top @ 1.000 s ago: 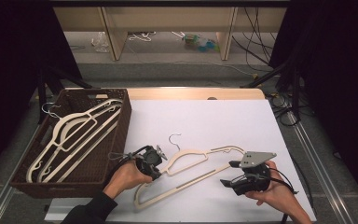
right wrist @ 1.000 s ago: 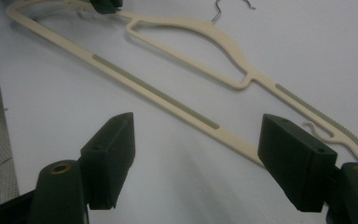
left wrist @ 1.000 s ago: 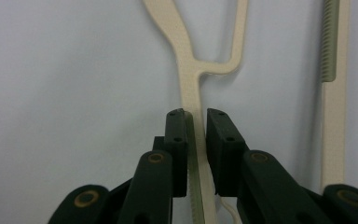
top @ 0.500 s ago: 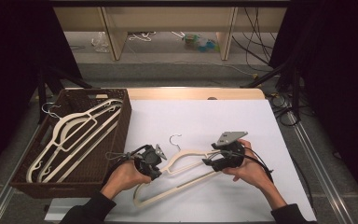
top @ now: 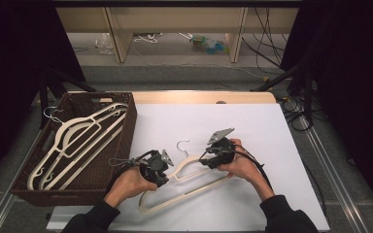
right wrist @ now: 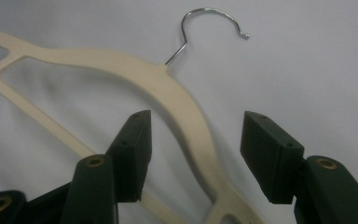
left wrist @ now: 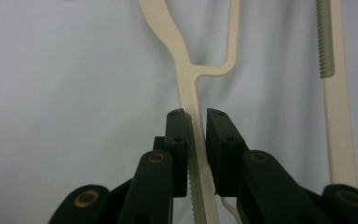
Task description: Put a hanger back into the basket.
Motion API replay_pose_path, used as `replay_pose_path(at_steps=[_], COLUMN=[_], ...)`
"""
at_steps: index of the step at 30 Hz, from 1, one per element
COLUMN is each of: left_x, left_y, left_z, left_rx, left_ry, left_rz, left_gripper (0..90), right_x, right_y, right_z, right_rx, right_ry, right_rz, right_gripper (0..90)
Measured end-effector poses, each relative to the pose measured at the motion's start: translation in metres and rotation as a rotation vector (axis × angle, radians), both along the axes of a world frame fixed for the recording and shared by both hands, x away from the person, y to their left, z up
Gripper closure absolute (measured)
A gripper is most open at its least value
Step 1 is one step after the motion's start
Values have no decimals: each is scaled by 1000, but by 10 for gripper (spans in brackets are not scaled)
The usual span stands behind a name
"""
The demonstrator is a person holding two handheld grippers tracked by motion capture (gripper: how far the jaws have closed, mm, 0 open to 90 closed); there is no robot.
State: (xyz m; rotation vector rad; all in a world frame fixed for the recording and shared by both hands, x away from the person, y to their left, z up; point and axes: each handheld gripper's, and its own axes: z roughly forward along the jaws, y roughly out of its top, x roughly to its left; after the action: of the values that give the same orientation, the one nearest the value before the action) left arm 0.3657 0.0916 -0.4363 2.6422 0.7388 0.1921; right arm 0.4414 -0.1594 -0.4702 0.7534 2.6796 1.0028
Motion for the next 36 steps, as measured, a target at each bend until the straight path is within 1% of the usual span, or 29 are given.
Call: replay_pose_path(at_steps=[1,2,4,6,7,11,14,16,17,18,19,20,22,24,25,26,27,28,29,30,31,32,33,34,35,36], left_x=[0,-1,-2,-2,-2,-2,-2,-2,-3,-3,-4,-3,-3,-2,-1,-1,0,1,1,0,0,1,0,1,2,3], left_y=[0,0,-1,-1,-1,-1,-1,0,0,-1,-1,0,0,1,1,2,2,4,4,3,3,3,3,3,4,4], left_z=[1,1,2,3,3,4,5,7,7,7,7,7,6,5,4,3,3,3,2,1,2,3,2,2,1,-1], left_rx=[0,-6,-5,-4,0,2,-8,8,6,-10,-16,-5,-12,4,10,9,21,34,24,-8,-28,-25,-23,-14,-7,2], left_ry=[-1,-6,-5,-3,-5,-14,-15,-15,-11,-11,-16,-25,-20,-24,-26,-24,-32,-23,-22,-23,-7,-14,-14,-6,-11,-10], left_rz=[-2,0,4,-2,-3,-13,-12,-29,-25,-14,-6,-17,-5,-19,-17,-9,-18,-25,-19,-3,-4,-17,-17,-18,-22,-14], left_gripper=[788,788,789,788,788,789,788,788,788,788,788,789,789,789,790,790,790,790,790,880,880,883,893,893,889,878], right_x=[0,1,2,3,4,3,3,4,4,4,4,4,4,4,3,3,3,2,2,2,2,1,1,0,0,-1], right_y=[0,-1,-1,-1,-2,3,3,2,2,2,2,2,1,1,1,1,1,0,0,-1,-1,-3,-4,-4,-3,-3], right_z=[0,0,-2,-4,-4,-10,-9,-9,-9,-9,-9,-8,-8,-8,-8,-6,-6,-6,-6,-3,-3,1,6,8,9,9], right_rx=[0,-10,-11,-15,-27,-64,-65,-63,-63,-69,-71,-75,-77,-82,-86,-102,-105,-103,-103,-90,-90,-52,-31,-48,-85,-101], right_ry=[0,10,14,19,22,19,19,20,20,18,15,14,16,7,1,-4,-10,-9,-9,-25,-25,-23,-44,-39,-49,-56], right_rz=[0,9,-4,1,22,42,41,40,47,53,57,62,70,80,94,116,125,128,128,136,136,153,151,157,175,168], right_gripper=[456,463,471,493,499,526,585,619,637,652,667,688,695,708,717,727,733,740,740,900,900,900,900,900,900,900])
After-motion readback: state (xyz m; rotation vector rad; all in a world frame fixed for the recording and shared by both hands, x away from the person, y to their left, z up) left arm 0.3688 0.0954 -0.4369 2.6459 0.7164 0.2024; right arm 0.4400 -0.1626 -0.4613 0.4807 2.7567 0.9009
